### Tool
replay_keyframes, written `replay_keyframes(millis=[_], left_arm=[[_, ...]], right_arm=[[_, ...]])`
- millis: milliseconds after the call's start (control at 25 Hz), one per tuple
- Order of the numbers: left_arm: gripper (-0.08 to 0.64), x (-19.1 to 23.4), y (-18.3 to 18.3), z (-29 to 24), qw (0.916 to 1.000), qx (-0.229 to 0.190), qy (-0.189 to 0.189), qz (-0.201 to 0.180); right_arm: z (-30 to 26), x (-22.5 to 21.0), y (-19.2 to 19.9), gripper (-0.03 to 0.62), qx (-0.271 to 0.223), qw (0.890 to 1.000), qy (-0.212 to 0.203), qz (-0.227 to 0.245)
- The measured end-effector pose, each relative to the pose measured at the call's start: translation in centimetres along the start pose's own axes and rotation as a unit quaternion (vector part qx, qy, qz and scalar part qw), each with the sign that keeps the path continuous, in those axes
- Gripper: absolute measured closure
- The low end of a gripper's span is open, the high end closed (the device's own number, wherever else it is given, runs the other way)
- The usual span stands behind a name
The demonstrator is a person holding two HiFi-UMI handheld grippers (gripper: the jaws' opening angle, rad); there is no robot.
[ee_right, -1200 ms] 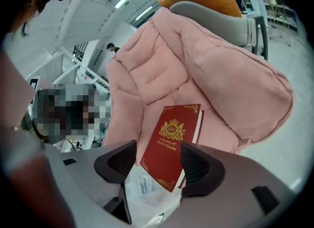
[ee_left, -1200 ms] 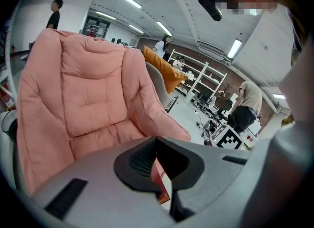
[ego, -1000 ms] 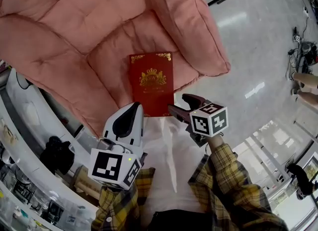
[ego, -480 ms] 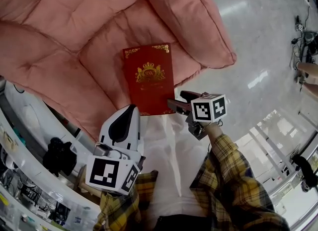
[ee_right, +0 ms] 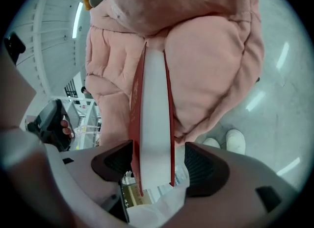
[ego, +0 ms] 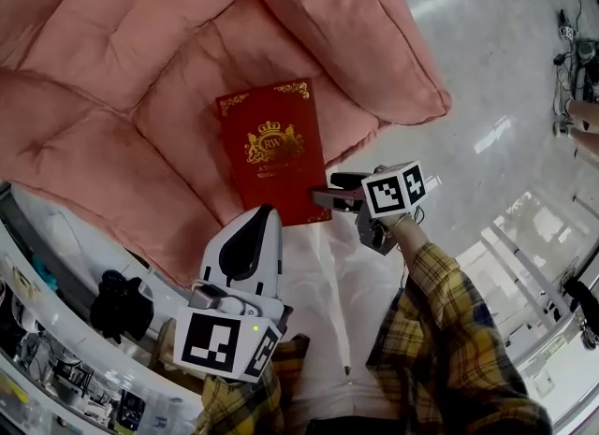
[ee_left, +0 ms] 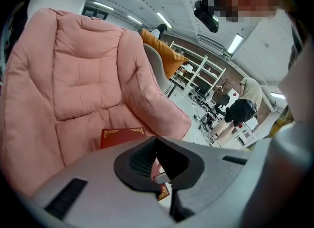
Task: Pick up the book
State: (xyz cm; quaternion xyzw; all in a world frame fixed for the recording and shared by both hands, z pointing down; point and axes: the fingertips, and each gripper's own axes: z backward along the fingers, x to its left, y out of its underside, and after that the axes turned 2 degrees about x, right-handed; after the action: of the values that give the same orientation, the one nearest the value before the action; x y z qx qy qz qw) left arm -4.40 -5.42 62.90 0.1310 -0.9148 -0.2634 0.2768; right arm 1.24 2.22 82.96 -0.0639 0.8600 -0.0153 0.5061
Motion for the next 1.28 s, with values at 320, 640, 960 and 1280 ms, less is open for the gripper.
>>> replay_keyframes(millis=[320, 640, 960, 1280], left_arm=[[0.555, 0.1, 0.9, -1.0, 0.9999, 0.014, 0.003, 0.000], [0.555, 0.9, 0.6, -1.5, 0.9999, 0.011, -0.007, 0.004], [0.555, -0.4, 0.6, -1.0, 1.0000, 0.001, -0.006, 0.006], [0.555, -0.5, -1.1, -0.3, 0.9998, -0.015, -0.010, 0.003]], right_arm=[[-1.4, -0.2, 0.1, 0.279, 0.034, 0.997, -0.076, -0.002], [-2.9, 0.4, -0.3, 0.281, 0.057, 0.991, -0.121, 0.015], [-2.8, 3.1, 0.4, 0.310, 0.073, 0.985, -0.155, 0.037], [-1.7, 3.8, -0.1, 0.330, 0.058, 0.989, -0.129, 0.044]])
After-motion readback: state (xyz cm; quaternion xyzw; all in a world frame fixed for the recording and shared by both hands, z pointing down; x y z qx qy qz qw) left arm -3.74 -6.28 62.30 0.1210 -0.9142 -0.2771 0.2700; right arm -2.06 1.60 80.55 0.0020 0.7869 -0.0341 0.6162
